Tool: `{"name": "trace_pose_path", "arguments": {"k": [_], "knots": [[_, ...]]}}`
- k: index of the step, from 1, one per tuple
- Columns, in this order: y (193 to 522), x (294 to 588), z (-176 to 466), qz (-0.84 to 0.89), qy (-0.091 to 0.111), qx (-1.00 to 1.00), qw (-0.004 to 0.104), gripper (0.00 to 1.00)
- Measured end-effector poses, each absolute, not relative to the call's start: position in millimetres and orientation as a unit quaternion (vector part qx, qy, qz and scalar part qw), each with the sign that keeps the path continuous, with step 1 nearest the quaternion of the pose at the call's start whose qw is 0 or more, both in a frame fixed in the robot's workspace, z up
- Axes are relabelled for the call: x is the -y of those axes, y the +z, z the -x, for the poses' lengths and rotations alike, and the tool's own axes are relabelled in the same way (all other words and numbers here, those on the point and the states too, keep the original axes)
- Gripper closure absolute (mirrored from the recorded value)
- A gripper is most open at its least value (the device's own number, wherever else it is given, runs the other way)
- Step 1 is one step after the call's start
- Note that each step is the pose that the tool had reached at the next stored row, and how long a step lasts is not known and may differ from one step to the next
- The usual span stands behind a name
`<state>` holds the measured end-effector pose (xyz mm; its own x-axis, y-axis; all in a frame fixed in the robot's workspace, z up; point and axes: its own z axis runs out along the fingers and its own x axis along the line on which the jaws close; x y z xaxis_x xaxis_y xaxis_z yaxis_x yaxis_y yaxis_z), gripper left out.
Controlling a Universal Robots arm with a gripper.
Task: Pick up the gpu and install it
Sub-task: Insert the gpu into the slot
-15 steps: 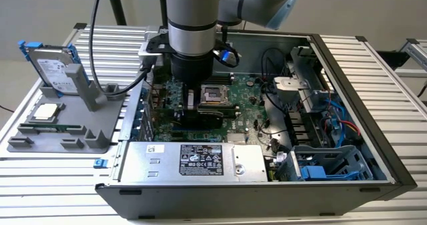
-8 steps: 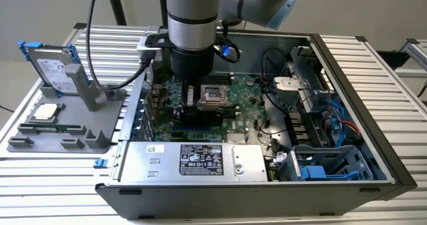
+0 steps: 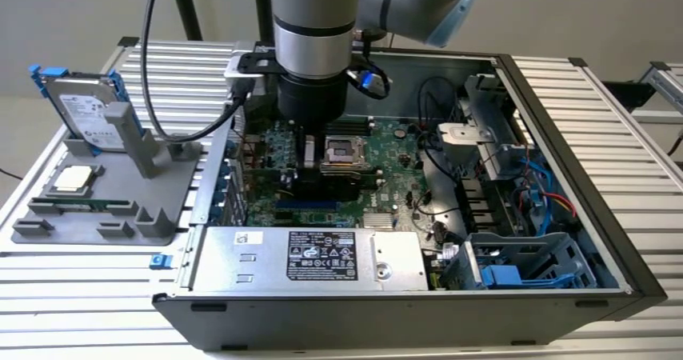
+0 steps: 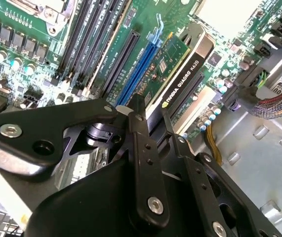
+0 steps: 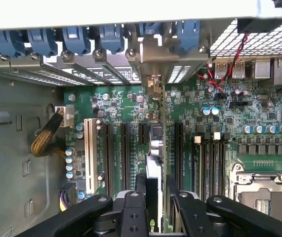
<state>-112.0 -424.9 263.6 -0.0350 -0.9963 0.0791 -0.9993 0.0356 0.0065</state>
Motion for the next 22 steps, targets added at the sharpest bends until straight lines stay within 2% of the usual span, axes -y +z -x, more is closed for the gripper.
{"name": "trace_pose_path", "arguments": {"k": [5,9,22], "knots": [[264.7,424.9,111.0,-0.695,0.023,0.718,0.028,1.0],[264.8,424.9,110.9,-0.699,0.015,0.715,0.02,1.0],[264.7,424.9,111.3,-0.699,0.014,0.715,0.02,1.0]]}}
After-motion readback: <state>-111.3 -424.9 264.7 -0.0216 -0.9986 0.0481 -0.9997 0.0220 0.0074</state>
